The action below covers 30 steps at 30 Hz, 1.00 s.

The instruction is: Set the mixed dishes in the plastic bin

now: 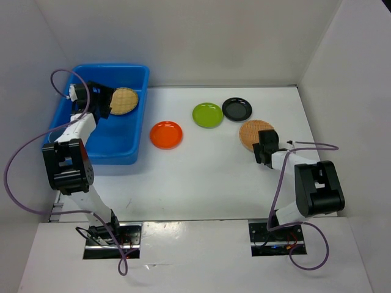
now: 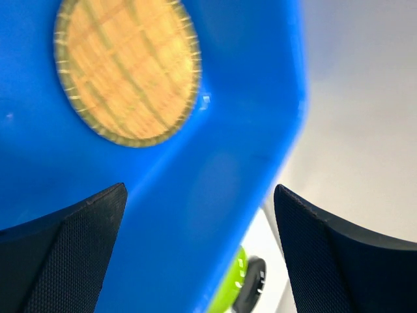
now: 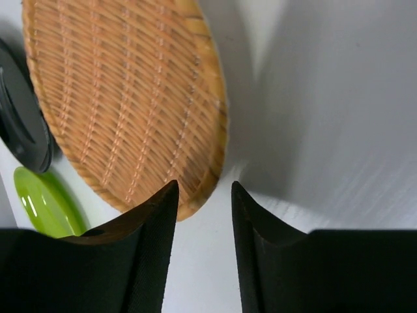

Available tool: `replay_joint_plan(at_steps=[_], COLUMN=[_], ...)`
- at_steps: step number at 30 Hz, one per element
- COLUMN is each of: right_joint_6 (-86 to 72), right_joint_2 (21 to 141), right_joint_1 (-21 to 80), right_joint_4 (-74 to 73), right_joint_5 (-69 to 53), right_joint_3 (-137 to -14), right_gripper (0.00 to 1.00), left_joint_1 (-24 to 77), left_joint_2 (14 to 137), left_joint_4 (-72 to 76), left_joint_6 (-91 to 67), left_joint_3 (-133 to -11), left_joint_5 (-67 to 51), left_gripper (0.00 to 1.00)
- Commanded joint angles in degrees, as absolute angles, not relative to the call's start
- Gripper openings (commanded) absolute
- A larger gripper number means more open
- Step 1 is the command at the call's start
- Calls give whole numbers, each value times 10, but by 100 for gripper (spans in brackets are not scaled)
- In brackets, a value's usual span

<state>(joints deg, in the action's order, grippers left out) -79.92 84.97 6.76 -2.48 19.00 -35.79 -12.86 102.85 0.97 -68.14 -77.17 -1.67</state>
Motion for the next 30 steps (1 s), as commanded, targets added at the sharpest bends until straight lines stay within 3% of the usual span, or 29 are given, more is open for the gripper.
replay_joint_plan(at_steps=[1,4,13,23,30], right_joint_6=[-823,-814,-765,-648,-619], right_joint_2=[858,879,831,833,794], right_joint_1=[72,72,72,77,111], right_joint_4=[-54,-65,-60,-17,-30], right_joint_5=[232,237,266,128,69], right_joint_3=[-385,-400,-378,-385,-367], right_gripper=[43,29,9,8,8], left_joint_1=[-135,-135,-154,-133,-68], left_joint_2=[978,962,909,894,919], left_joint_4=[66,83,138,168,5], left_joint_6=[-700,-700,-700,-578,-399], left_joint_3=[-756,-756,-734,-789,-864], left_joint_5=[-49,-64,-138,-330,-436], left_gripper=[100,100,100,100,100])
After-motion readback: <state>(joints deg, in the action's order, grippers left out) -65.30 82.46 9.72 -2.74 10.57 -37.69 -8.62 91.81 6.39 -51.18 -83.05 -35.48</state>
